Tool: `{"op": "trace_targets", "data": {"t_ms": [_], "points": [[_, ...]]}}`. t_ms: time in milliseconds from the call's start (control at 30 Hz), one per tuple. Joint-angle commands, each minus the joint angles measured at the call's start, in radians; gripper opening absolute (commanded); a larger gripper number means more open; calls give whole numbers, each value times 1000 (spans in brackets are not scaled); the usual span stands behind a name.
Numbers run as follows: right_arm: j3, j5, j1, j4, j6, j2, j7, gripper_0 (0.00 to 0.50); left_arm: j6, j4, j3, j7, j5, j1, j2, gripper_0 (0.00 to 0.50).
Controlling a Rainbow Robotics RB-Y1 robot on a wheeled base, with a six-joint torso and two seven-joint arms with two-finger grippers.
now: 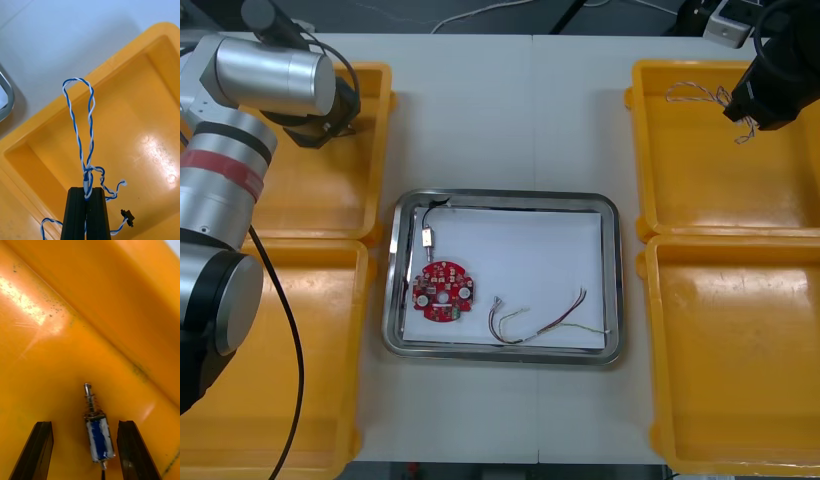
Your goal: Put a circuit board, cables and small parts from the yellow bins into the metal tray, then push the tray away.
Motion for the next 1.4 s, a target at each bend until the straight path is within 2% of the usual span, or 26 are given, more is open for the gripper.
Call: {"op": "trace_targets", "data": {"t_ms": [33, 100, 233, 267, 333, 367, 433, 467, 533, 600, 767, 967, 1167, 1400], "points": [[0, -54, -35, -44, 6, 5, 48, 0, -12, 10, -27, -41, -26, -58, -15, 500], [37, -71, -34, -71, 6, 5, 56, 0, -10, 10, -27, -44, -27, -58, -13, 500], [118, -85, -35, -130, 6, 7, 65, 0, -10, 10, -36, -45, -27, -58, -13, 456], [149, -88, -35, -156, 6, 8, 69, 0, -9, 10, -38, -45, -27, -58, -15, 421], [212, -94, -35, -199, 6, 18, 71, 0, -7, 10, -41, -45, -26, -58, -13, 306], [227, -96, -35, -208, 6, 19, 71, 0, -7, 10, -43, -45, -26, -58, -15, 278], [279, -103, -34, -240, 6, 35, 71, 0, -6, 10, -44, -45, -26, -58, -13, 164], [290, -105, -34, -246, 6, 41, 71, 0, -6, 10, -46, -45, -26, -56, -13, 145], [336, -111, -34, -256, 6, 59, 66, 0, -1, 10, -44, -45, -26, -58, -13, 61], [370, -116, -34, -256, 6, 76, 65, 0, -1, 10, -46, -45, -26, -56, -13, 0], [477, -120, -34, -254, 6, 114, 45, 0, 16, 10, -44, -53, -24, -58, -13, 0], [606, -110, -34, -251, 6, 157, -53, 0, 43, -10, -38, -88, -18, -58, -6, 0], [716, -90, -4, -210, -111, 183, -90, 0, 235, -144, 11, -160, 16, -58, 8, 0], [818, -34, 28, -168, -236, 185, -90, 0, 432, -286, 29, -188, 51, -56, 36, 0]]}}
